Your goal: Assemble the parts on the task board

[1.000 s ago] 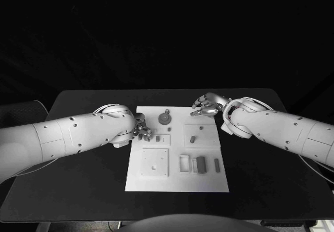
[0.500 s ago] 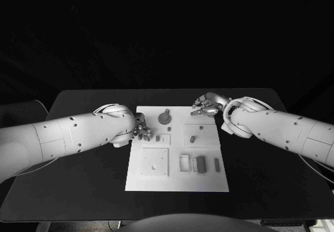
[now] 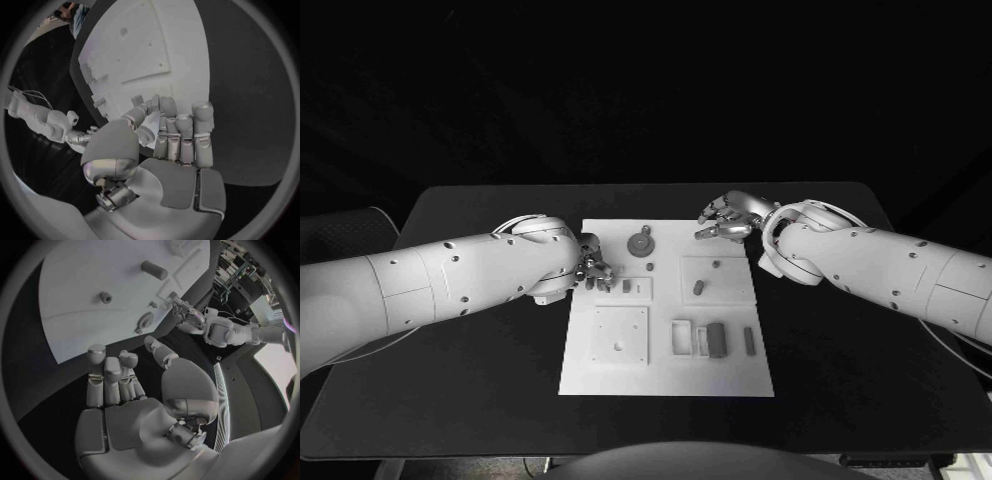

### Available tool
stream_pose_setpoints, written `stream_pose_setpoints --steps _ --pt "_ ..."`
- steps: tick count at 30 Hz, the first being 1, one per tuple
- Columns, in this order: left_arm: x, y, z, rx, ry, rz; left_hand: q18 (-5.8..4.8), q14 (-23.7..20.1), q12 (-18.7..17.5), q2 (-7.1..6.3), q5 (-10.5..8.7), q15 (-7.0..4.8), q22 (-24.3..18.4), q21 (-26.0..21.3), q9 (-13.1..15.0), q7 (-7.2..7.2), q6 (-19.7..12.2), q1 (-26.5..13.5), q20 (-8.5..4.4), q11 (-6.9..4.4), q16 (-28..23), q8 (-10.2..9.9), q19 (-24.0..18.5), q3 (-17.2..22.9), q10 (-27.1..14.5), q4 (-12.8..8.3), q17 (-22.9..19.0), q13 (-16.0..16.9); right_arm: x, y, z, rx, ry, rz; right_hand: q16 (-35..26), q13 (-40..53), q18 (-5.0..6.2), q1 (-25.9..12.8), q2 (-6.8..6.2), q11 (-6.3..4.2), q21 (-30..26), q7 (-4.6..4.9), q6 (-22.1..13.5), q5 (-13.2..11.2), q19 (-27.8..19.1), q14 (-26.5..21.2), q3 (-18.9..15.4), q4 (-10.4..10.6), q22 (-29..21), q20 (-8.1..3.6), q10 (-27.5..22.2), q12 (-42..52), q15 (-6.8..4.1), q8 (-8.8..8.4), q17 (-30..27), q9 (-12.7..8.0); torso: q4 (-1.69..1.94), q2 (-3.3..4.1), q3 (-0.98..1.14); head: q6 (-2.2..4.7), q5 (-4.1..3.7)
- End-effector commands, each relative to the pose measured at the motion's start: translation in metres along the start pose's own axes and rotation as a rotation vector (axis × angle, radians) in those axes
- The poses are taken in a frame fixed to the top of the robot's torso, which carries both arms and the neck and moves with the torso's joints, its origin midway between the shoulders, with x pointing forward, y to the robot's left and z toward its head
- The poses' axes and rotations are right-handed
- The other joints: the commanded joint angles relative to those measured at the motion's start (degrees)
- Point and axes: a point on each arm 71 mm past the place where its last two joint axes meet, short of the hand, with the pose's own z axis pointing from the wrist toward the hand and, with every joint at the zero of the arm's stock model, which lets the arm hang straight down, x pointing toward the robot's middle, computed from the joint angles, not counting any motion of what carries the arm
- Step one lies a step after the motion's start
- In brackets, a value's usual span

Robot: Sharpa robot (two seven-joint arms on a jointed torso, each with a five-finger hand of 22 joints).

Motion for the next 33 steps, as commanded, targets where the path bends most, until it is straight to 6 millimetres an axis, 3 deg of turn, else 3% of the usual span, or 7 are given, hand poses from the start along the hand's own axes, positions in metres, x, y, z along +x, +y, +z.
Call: stream_pose_setpoints --steps 1,13,14,15,17,32,33 --pt "0.0032 0.0001 0.0008 -0.002 0.022 0.007 3.6 2.99 0.26 0.37 0.22 -3.39 1.17 0.36 0.08 -0.37 -0.05 0.24 -2.78 -2.24 0.14 4.61 2.04 0.42 2.52 0.03 0.09 0.06 0.0012 0.0008 -0.0001 -0.006 0.013 -0.006 0.38 -0.07 3.91 -0.57 0.2 0.04 -0.24 0.42 0.11 0.28 0.07 -0.08 -0.12 0.36 0.61 -0.41 -0.46 0.39 -0.24 0.24 -0.1 -0.07 0.01 0.0 -0.01 0.02 0.03" --pt "0.002 0.0001 0.0018 0.0 0.013 -0.006 3.6 2.99 0.26 0.37 0.22 -3.39 1.17 0.36 0.08 -0.37 -0.05 0.24 -2.78 -2.24 0.14 4.61 2.04 0.42 2.52 0.03 0.09 0.06 0.0012 0.0008 0.0 -0.006 0.012 -0.006 0.38 -0.07 3.91 -0.57 0.2 0.04 -0.24 0.42 0.11 0.28 0.07 -0.08 -0.12 0.36 0.61 -0.41 -0.46 0.39 -0.24 0.24 -0.1 -0.07 0.0 0.0 -0.03 -0.08 -0.08" --pt "0.0019 0.0002 0.002 0.0 0.014 -0.006 3.02 2.89 0.37 -4.01 -3.03 -2.99 1.09 0.33 -0.12 -0.08 -0.8 -7.29 -2.22 -1.74 0.23 4.31 1.88 -3.32 2.4 4.41 0.13 0.13 0.0012 0.0009 0.0 -0.007 0.013 -0.006 0.38 -0.07 3.91 -0.57 0.2 0.04 -0.24 0.42 0.11 0.28 0.07 -0.08 -0.12 0.36 0.61 -0.41 -0.46 0.39 -0.24 0.23 -0.1 -0.07 0.0 0.0 -0.03 -0.08 -0.08" --pt "0.002 0.0003 0.002 0.0 0.015 -0.007 3.0 2.89 0.37 -4.15 -3.13 -2.97 1.08 0.33 -0.13 -0.07 -0.83 -7.54 -2.2 -1.73 0.23 4.3 1.87 -3.45 2.39 4.55 0.13 0.13 0.0012 0.001 0.0 -0.007 0.013 -0.006 0.38 -0.07 3.91 -0.57 0.19 0.04 -0.24 0.42 0.11 0.28 0.07 -0.08 -0.12 0.36 0.61 -0.41 -0.46 0.39 -0.24 0.23 -0.1 -0.07 0.01 0.0 -0.02 -0.08 -0.1" --pt "0.0019 0.0002 0.0021 0.0 0.015 -0.009 3.96 2.74 0.81 -5.38 -3.67 -3.5 1.07 0.2 -0.27 -0.32 -1.11 -7.77 -3.13 -2.28 0.47 4.74 1.75 -2.0 2.09 6.13 0.19 0.39 0.0013 0.001 0.0001 -0.007 0.013 -0.006 0.39 -0.07 3.91 -0.58 0.16 0.04 -0.24 0.42 0.09 0.28 0.07 -0.08 -0.13 0.35 0.61 -0.41 -0.47 0.39 -0.24 0.23 -0.1 -0.08 0.01 0.0 -0.02 -0.1 -0.13" --pt "0.0021 -0.0002 0.0025 0.001 0.019 -0.008 3.96 2.74 0.81 -5.38 -3.67 -3.5 1.07 0.2 -0.27 -0.32 -1.11 -7.77 -3.13 -2.28 0.47 4.74 1.75 -2.0 2.09 6.13 0.19 0.39 0.0012 0.0007 0.0001 -0.006 0.014 -0.006 0.39 -0.07 3.91 -0.58 0.15 0.04 -0.24 0.42 0.09 0.28 0.07 -0.08 -0.13 0.34 0.62 -0.41 -0.47 0.39 -0.24 0.22 -0.1 -0.08 0.0 0.0 0.0 -0.16 -0.2" --pt "0.0021 -0.0002 0.0025 0.0 0.019 -0.008 3.94 2.6 1.09 -4.86 -2.47 -3.4 1.25 0.47 -0.19 -0.21 -1.41 -9.07 -3.09 -2.26 0.74 4.98 1.64 -4.05 1.92 5.72 0.33 0.6 0.0012 0.0007 0.0001 -0.006 0.014 -0.006 0.39 -0.07 3.91 -0.58 0.15 0.04 -0.24 0.42 0.09 0.28 0.07 -0.08 -0.13 0.34 0.62 -0.41 -0.47 0.39 -0.24 0.22 -0.1 -0.08 0.0 0.0 -0.01 -0.18 -0.2"
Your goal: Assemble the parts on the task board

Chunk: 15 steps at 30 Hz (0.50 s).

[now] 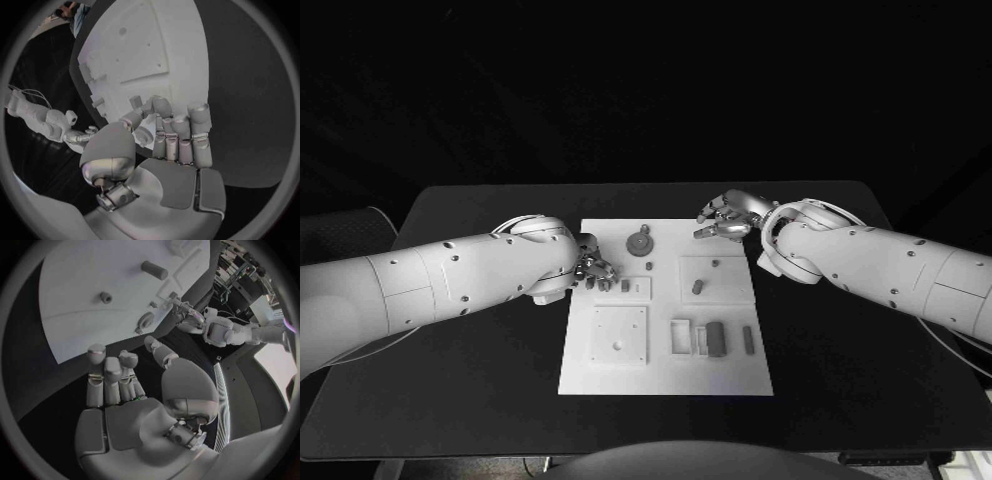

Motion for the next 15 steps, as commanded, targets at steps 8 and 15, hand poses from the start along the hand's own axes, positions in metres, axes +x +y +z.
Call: stream_pose_setpoints --steps 8,15 --pt "0.0015 -0.0017 -0.0002 0.008 0.015 0.003 4.24 -0.43 1.02 2.1 1.42 -0.32 1.2 0.85 -0.12 0.01 -1.04 -1.07 -0.47 -0.24 0.78 1.02 -0.55 -4.72 -1.01 -3.21 0.21 0.56 0.0013 0.0008 0.0 -0.006 0.014 -0.006 0.39 -0.08 3.91 -0.56 0.15 0.05 -0.24 0.41 -0.12 0.28 -0.14 -0.08 -0.12 0.33 0.62 -0.4 -0.47 0.39 -0.24 0.23 -0.05 -0.09 0.01 0.0 -0.01 -0.04 -0.01" --pt "0.0021 -0.0017 -0.0005 0.012 0.015 0.002 4.29 -0.4 1.37 3.65 4.67 -0.33 1.11 1.18 -0.69 0.03 -1.23 1.28 -0.32 -0.25 1.01 1.88 -0.48 -4.55 -1.04 -6.86 0.07 0.51 0.0013 0.0007 0.0 -0.006 0.015 -0.006 0.39 -0.08 3.91 -0.55 0.15 0.05 -0.24 0.41 -0.12 0.28 -0.13 -0.08 -0.12 0.33 0.62 -0.4 -0.47 0.4 -0.24 0.22 -0.05 -0.09 0.02 -0.01 -0.04 -0.17 -0.01"
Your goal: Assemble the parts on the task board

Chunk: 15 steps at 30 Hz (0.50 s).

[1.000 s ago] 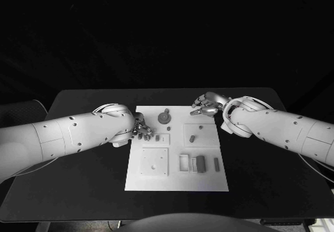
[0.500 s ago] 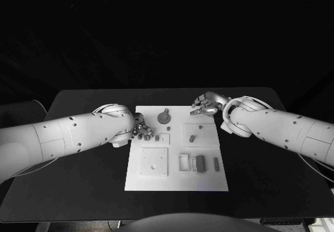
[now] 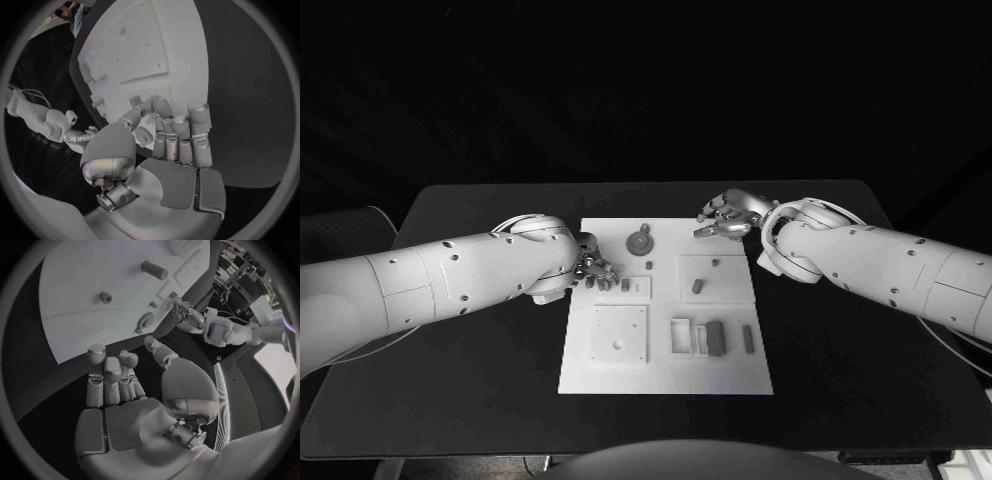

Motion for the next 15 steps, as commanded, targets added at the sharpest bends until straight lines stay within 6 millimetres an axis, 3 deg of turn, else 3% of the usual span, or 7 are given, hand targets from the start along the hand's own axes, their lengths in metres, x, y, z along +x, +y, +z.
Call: stream_pose_setpoints --steps 1,4,5,7,15 --pt "0.002 -0.0021 -0.0004 0.013 0.014 0.003 4.27 -0.15 0.34 0.5 1.9 -0.14 1.11 0.33 -0.21 0.04 -0.55 1.2 -0.12 -0.05 0.26 0.45 -0.2 0.29 -0.38 -1.33 -0.11 0.04 0.0014 0.0009 0.0001 -0.007 0.015 -0.006 0.39 -0.09 3.92 -0.55 0.15 0.05 -0.24 0.38 0.1 0.28 -0.13 -0.08 -0.12 0.33 0.62 -0.42 -0.48 0.4 -0.24 0.22 -0.06 -0.09 0.01 -0.01 -0.02 -0.03 0.0" --pt "0.0023 -0.002 -0.0004 0.015 0.013 0.002 4.26 -0.13 0.4 0.72 2.4 -0.14 1.09 0.37 -0.3 0.05 -0.56 1.63 -0.1 -0.07 0.31 0.58 -0.16 0.4 -0.38 -1.83 -0.13 0.03 0.0014 0.0009 0.0001 -0.007 0.015 -0.006 0.39 -0.09 3.92 -0.55 0.16 0.05 -0.24 0.38 0.1 0.28 -0.12 -0.08 -0.12 0.33 0.62 -0.42 -0.48 0.4 -0.24 0.22 -0.06 -0.09 0.0 0.0 -0.03 -0.03 0.01" --pt "0.0023 -0.0018 -0.0004 0.015 0.013 0.001 4.27 -0.09 0.5 0.97 4.48 -0.18 1.11 0.44 -0.33 0.07 -0.56 2.67 -0.1 -0.08 0.41 0.68 -0.12 0.88 -0.31 -2.74 -0.1 0.07 0.0015 0.001 0.0001 -0.007 0.016 -0.006 0.39 -0.09 3.92 -0.55 0.16 0.05 -0.24 0.38 0.1 0.28 -0.12 -0.08 -0.11 0.33 0.62 -0.42 -0.48 0.4 -0.24 0.22 -0.06 -0.09 0.0 0.0 -0.03 -0.03 0.01" --pt "0.0024 -0.0014 -0.0003 0.016 0.012 0.0 4.21 -0.06 0.6 1.33 5.96 -0.14 1.1 0.53 -0.44 0.09 -0.63 3.37 -0.04 -0.05 0.5 0.81 -0.03 0.99 -0.32 -3.64 -0.09 0.08 0.0014 0.0008 0.0002 -0.006 0.016 -0.006 0.39 -0.09 3.92 -0.55 0.16 0.05 -0.24 0.38 0.1 0.28 -0.12 -0.08 -0.11 0.33 0.62 -0.42 -0.48 0.4 -0.24 0.23 -0.06 -0.09 0.0 0.0 -0.03 -0.05 0.01" --pt "0.0025 -0.0009 -0.0002 0.018 0.009 -0.011 4.14 0.01 0.89 2.98 8.6 -0.12 1.02 0.63 -0.91 0.06 -0.7 5.23 -0.01 -0.03 0.69 1.33 0.17 1.36 -0.29 -5.84 -0.18 0.04 0.0018 0.001 0.0004 -0.006 0.019 -0.006 0.39 -0.1 3.92 -0.55 0.17 0.05 -0.24 0.39 0.1 0.28 -0.12 -0.08 -0.11 0.33 0.62 -0.42 -0.48 0.4 -0.23 0.23 -0.06 -0.1 0.0 0.0 -0.01 -0.12 0.0"
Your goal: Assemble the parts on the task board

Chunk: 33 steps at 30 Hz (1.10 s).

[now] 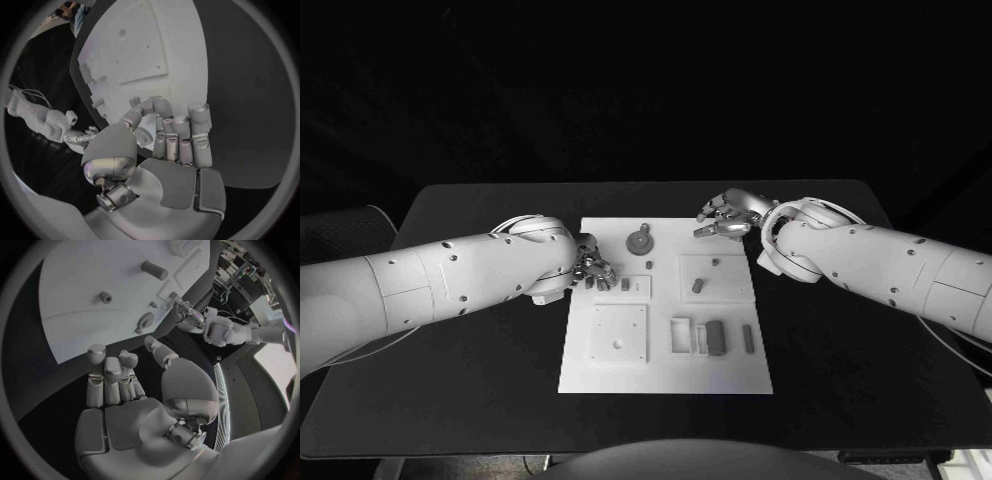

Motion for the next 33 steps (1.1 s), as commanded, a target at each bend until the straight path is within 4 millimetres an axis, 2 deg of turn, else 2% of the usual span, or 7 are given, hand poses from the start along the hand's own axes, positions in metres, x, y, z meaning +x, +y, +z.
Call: stream_pose_setpoints --steps 1,6,19,33 --pt "0.0011 -0.002 -0.0002 0.016 0.006 -0.008 4.14 0.24 0.28 2.45 0.79 -0.34 0.98 0.24 -0.18 -0.11 -0.34 3.27 -0.13 -0.06 0.42 0.44 0.34 1.41 -0.24 -1.75 -0.09 0.04 0.0017 0.0009 0.0002 -0.007 0.018 -0.006 0.39 -0.1 3.92 -0.55 0.17 0.05 -0.24 0.39 0.11 0.28 -0.11 -0.08 -0.11 0.33 0.62 -0.44 -0.48 0.17 -0.23 0.23 -0.06 -0.1 0.01 0.0 0.02 -0.07 0.0" --pt "0.0013 -0.0019 -0.0003 0.016 0.007 -0.008 4.13 0.32 0.38 3.03 0.85 -0.37 0.98 0.28 -0.28 -0.12 -0.36 4.18 -0.13 -0.09 0.51 0.56 0.41 1.71 -0.15 -2.07 -0.09 0.04 0.0017 0.0008 0.0001 -0.006 0.019 -0.006 0.4 -0.1 3.92 -0.57 0.17 0.05 -0.24 0.39 0.11 0.28 -0.11 -0.08 -0.12 0.34 0.62 -0.44 -0.48 0.18 -0.23 0.23 -0.07 -0.1 0.0 0.01 0.02 -0.09 0.02" --pt "0.0008 -0.003 -0.0006 0.011 -0.007 0.022 4.11 0.39 0.46 3.19 0.82 -0.38 0.98 0.3 -0.3 -0.15 -0.31 4.4 -0.12 -0.09 0.59 0.65 0.44 1.74 -0.08 -2.07 -0.07 0.05 0.0015 0.0008 -0.0001 -0.007 0.017 -0.006 0.4 -0.12 3.92 -0.6 0.18 0.06 -0.25 0.4 0.1 0.28 -0.11 -0.08 -0.12 0.36 0.62 -0.44 -0.49 0.18 -0.23 0.24 -0.08 -0.11 -0.02 0.0 0.05 -0.11 0.08" --pt "0.0005 -0.0016 -0.001 -0.001 -0.013 0.037 4.0 0.5 0.62 2.75 0.89 -0.39 0.96 0.35 -0.43 -0.15 -0.29 4.25 -0.04 -0.09 0.7 0.86 0.55 1.35 -0.02 -1.77 -0.08 0.06 0.0013 0.0004 -0.0003 -0.006 0.016 -0.006 0.4 -0.13 3.92 -0.62 0.16 0.06 -0.26 0.4 0.09 0.28 -0.11 -0.09 -0.13 0.36 0.63 -0.44 -0.49 0.19 -0.22 0.24 -0.08 -0.12 -0.01 0.0 0.03 -0.24 0.1"
